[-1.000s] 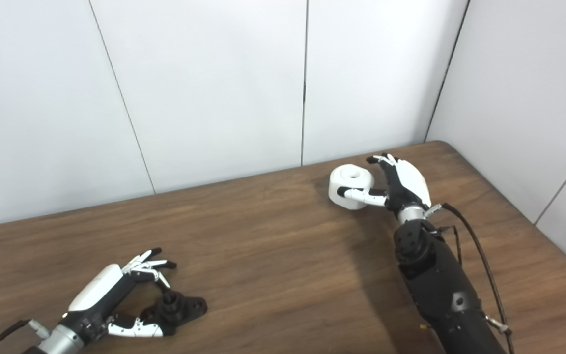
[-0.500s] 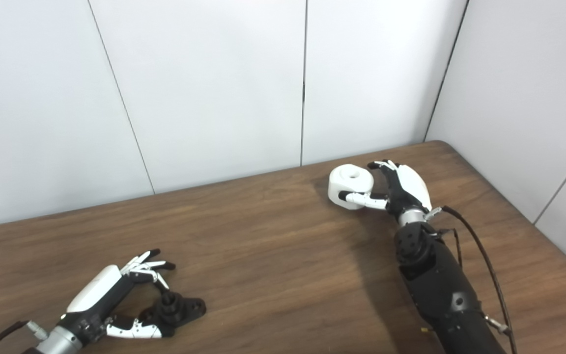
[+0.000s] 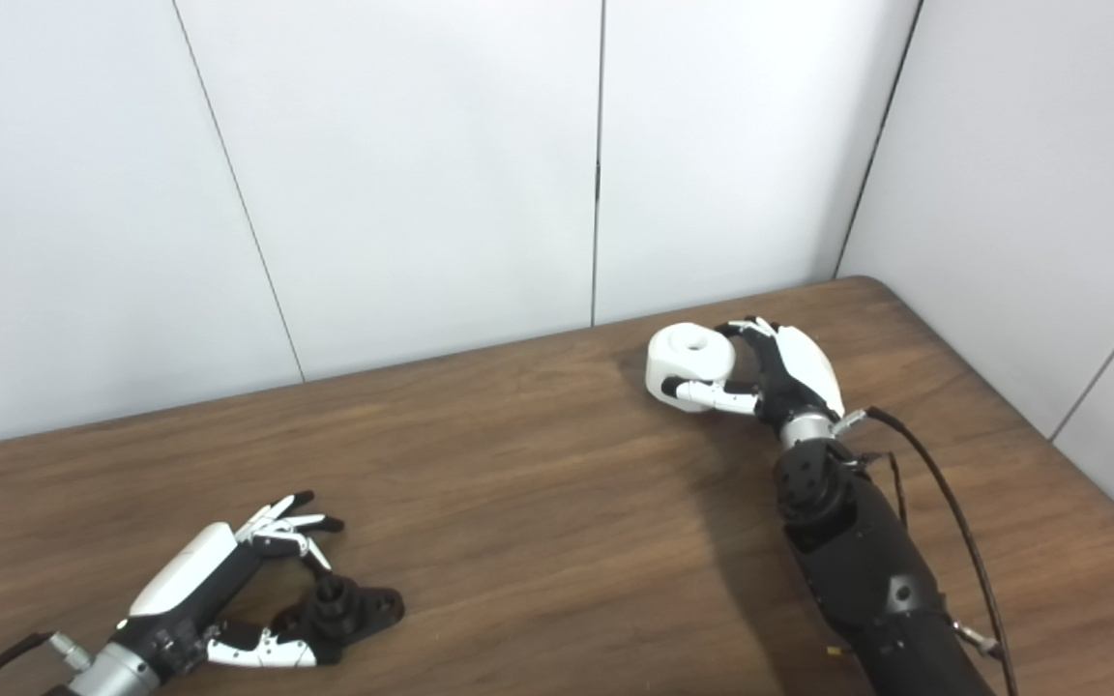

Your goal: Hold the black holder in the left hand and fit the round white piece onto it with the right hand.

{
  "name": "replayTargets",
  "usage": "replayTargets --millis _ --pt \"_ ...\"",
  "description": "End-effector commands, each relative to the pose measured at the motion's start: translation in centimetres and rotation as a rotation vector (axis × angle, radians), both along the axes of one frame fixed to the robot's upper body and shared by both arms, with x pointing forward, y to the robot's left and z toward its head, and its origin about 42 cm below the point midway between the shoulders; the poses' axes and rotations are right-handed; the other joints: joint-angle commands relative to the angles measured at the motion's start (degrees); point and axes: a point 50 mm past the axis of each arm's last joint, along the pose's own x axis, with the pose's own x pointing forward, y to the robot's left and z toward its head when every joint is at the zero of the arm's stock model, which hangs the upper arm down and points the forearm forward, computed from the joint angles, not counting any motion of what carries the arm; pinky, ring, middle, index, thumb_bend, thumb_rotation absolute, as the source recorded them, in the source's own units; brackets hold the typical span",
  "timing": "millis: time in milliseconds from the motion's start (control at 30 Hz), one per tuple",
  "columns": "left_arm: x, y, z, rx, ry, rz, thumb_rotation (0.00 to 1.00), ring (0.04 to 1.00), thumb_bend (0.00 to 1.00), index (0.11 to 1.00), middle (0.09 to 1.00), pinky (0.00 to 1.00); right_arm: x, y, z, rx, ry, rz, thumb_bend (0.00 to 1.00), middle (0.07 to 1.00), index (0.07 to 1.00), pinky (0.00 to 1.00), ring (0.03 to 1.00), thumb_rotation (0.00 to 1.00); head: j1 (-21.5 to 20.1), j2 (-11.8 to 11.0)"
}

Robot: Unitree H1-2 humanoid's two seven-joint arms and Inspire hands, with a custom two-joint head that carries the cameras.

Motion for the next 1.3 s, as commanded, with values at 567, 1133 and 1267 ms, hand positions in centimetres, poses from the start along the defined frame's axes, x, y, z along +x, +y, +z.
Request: replayTargets --millis 567,1133,1267 --pt "-0.3 1.1 0.6 0.036 0.002 0.006 0.04 1.000 0.52 0.483 0.846 1.00 1.8 -0.4 1.8 -0.106 -0.243 0.031 0.52 0.796 0.483 0.85 0.927 0.14 0.1 0.1" --pt "-0.3 1.1 0.6 0.040 0.008 0.008 0.04 1.000 0.52 0.483 0.850 1.00 2.0 0.3 2.2 -0.097 -0.316 0.044 0.52 0.792 0.481 0.85 0.927 0.14 0.3 0.5" --pt "-0.3 1.1 0.7 0.048 0.005 0.014 0.04 1.000 0.52 0.483 0.850 1.00 2.0 0.6 2.2 -0.067 -0.315 0.045 0.53 0.793 0.481 0.84 0.940 0.14 0.6 0.6"
